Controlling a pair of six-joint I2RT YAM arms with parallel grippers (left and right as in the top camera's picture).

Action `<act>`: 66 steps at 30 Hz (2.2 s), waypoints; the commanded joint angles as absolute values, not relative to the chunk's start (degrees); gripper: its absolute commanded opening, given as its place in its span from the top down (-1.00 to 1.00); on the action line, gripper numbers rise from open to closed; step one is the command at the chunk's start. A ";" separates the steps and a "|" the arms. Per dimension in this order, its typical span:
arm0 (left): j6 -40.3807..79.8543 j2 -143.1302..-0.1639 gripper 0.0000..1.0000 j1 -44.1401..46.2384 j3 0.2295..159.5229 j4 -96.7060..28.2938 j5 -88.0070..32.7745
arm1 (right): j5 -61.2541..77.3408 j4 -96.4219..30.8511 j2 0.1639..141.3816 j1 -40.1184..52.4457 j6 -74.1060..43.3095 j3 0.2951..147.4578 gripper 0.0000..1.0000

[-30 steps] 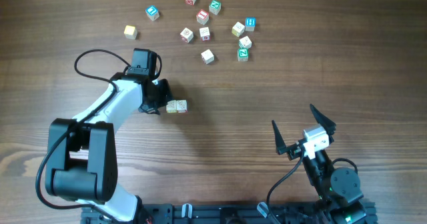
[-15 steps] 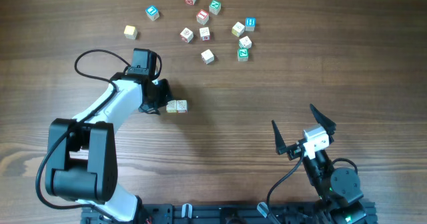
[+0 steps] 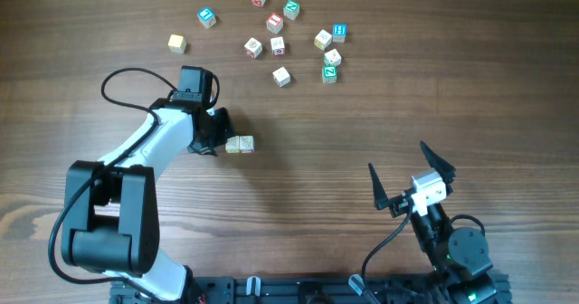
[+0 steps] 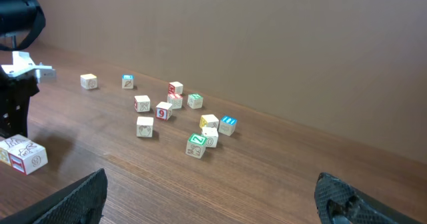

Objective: Form a horizontal line
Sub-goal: 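Lower and nudge the second block against the first block's left side, then open the left gripper and reach back to the block cluster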

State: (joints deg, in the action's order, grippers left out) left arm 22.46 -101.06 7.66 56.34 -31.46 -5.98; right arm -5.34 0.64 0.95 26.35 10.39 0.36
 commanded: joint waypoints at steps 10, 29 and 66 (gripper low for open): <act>22.55 -101.25 0.92 5.28 64.86 -38.20 7.40 | -5.08 0.82 0.64 26.37 10.52 0.32 -0.99; 13.43 -119.90 0.74 9.54 107.85 -41.15 2.74 | -5.08 0.82 0.64 26.37 10.52 0.32 -1.00; -16.08 -138.93 0.16 10.07 107.85 -26.76 -13.91 | -5.08 0.82 0.64 26.37 10.52 0.32 -0.99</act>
